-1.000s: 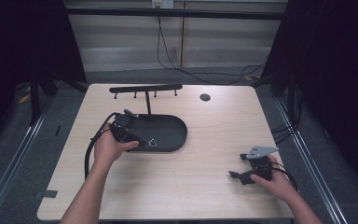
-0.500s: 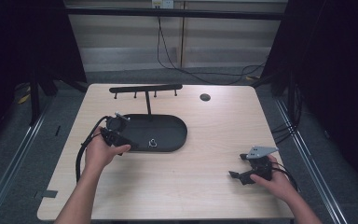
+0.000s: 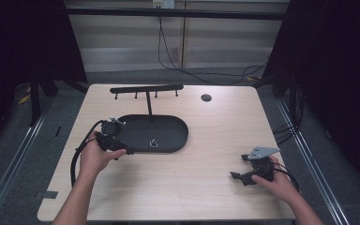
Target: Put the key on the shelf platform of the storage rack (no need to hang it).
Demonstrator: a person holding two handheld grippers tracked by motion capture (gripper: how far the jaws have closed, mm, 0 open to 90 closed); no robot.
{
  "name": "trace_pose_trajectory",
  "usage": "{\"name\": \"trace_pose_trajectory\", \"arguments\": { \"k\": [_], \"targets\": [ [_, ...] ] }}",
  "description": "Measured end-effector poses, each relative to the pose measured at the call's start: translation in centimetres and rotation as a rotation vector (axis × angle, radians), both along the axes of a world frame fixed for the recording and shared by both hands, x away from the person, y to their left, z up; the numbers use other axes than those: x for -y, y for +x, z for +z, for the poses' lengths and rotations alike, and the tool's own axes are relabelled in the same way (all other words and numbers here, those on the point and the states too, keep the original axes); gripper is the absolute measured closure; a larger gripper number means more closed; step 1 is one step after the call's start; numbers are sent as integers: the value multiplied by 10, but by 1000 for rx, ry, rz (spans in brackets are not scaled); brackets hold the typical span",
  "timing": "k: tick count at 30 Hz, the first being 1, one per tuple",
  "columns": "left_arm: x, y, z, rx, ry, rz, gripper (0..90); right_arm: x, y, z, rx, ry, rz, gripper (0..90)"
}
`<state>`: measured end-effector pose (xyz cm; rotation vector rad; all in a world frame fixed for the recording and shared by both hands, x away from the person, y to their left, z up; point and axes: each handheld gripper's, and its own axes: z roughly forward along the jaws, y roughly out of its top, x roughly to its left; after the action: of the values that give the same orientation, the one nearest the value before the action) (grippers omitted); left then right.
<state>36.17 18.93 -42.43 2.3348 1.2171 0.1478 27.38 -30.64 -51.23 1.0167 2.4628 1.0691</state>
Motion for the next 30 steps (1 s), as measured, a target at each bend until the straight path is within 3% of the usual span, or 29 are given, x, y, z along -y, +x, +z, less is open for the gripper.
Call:
{"name": "trace_pose_trajectory", "arguments": {
  "k": [30],
  "targets": [
    [-29,-23,-31,-10,-3,22,234,0,0,0,0,0,0,115]
  ]
}}
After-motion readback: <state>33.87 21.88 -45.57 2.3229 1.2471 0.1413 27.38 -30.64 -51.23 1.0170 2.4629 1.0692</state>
